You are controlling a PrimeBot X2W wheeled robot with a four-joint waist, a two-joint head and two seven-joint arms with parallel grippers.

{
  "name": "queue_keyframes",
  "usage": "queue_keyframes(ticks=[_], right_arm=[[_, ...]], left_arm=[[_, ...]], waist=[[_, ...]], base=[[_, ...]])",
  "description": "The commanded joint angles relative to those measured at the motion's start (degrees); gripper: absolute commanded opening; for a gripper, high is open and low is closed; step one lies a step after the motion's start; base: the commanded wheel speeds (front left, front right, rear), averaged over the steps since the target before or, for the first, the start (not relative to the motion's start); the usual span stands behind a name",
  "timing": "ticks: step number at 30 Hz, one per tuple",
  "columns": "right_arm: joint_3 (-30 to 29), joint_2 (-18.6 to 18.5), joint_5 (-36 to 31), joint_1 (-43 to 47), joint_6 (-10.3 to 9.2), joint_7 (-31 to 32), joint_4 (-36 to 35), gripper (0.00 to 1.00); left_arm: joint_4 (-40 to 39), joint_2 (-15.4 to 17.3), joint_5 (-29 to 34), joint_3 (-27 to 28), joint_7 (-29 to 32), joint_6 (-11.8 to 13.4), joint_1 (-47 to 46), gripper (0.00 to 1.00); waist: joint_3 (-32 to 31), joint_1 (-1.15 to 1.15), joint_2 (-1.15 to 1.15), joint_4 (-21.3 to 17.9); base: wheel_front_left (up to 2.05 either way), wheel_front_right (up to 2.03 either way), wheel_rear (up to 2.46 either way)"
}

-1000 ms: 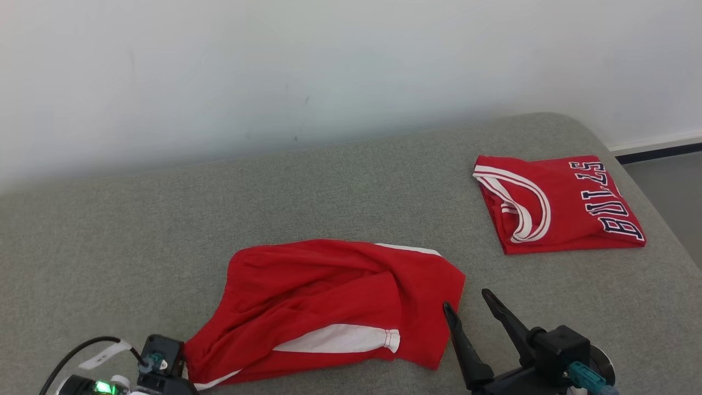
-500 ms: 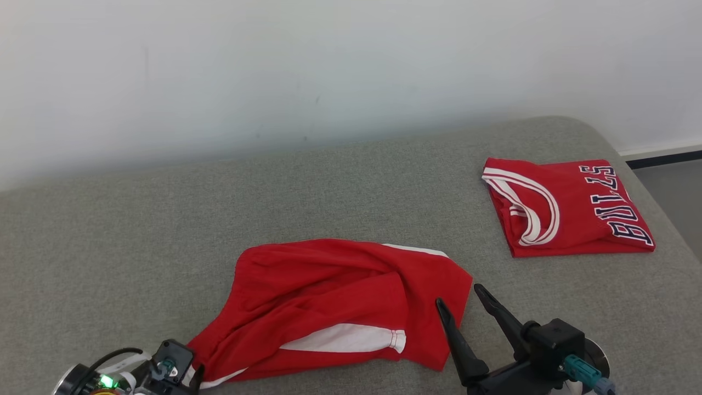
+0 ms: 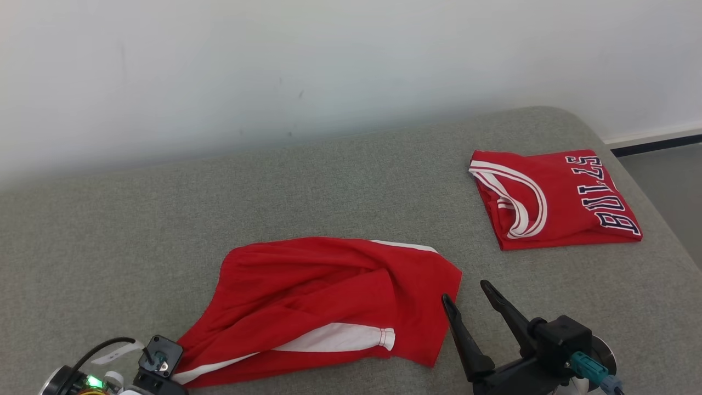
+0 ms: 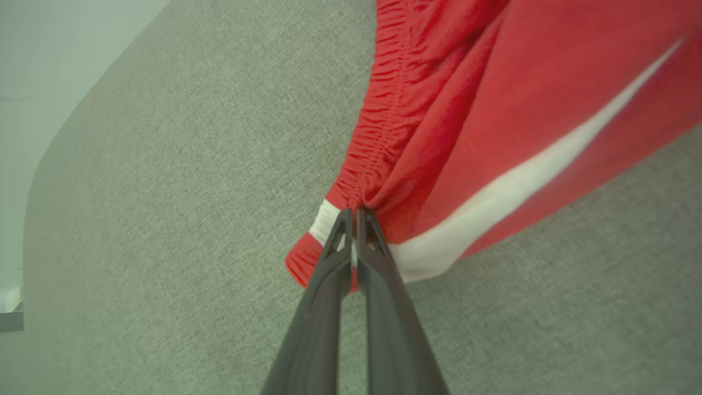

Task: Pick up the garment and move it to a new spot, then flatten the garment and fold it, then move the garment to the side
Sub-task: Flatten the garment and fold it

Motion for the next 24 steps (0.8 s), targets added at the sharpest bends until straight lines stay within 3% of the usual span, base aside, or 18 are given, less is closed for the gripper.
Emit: queue_keyframes(ticks=[1,6,7,8,13,17,24], right_arm=[[-0.17,-0.04,0.08,0.21,-0.15,0.04,-0.25,1.0],[-0.05,0.06,-0.18,0.36,-0.15,0.18,-0.55,1.0],[-0.02,0.07,-0.25,0.38,-0.15,0.26,-0.59,1.0],[0.02,0.09,-0.29,0.37,-0.15,0.31,-0.67,1.0],[0.22,-0.03,-0.29,0.66,-0.15,0.69,-0.98,1.0],[0.54,-0.21,-0.14,0.7,-0.15,0.75,-1.11,1.0],[1.23,-0.84,0.14,0.02,-0.15,1.16,-1.59,1.0]], left_arm=[[-0.1,0.11,-0.74,0.26,0.34,0.4,0.8,0.0],[-2.1,-0.18,-1.3,0.82,-0.01,1.58,1.34,0.02],[-2.81,-0.04,-1.14,0.93,-0.41,1.83,1.3,0.44],[-3.49,0.15,-1.0,1.1,-0.77,2.34,1.36,1.0],[-7.24,2.38,-0.97,1.55,0.95,3.4,2.39,1.0],[-9.19,3.55,-1.37,0.86,3.02,2.62,3.17,1.0],[-10.78,3.55,-1.24,0.18,5.62,3.6,3.23,1.0]], waist=[[0.02,0.0,0.0,0.11],[-0.06,0.0,0.0,0.77],[-0.11,0.0,0.0,0.89],[-0.16,0.0,0.0,1.01],[-0.5,0.0,0.0,1.4],[-0.53,0.0,0.0,1.24],[0.07,0.0,0.0,0.58]], base=[[0.0,0.0,0.0],[0.0,0.0,0.0],[0.0,0.0,0.0],[0.0,0.0,0.0],[0.0,0.0,0.0],[0.0,0.0,0.0],[0.0,0.0,0.0]])
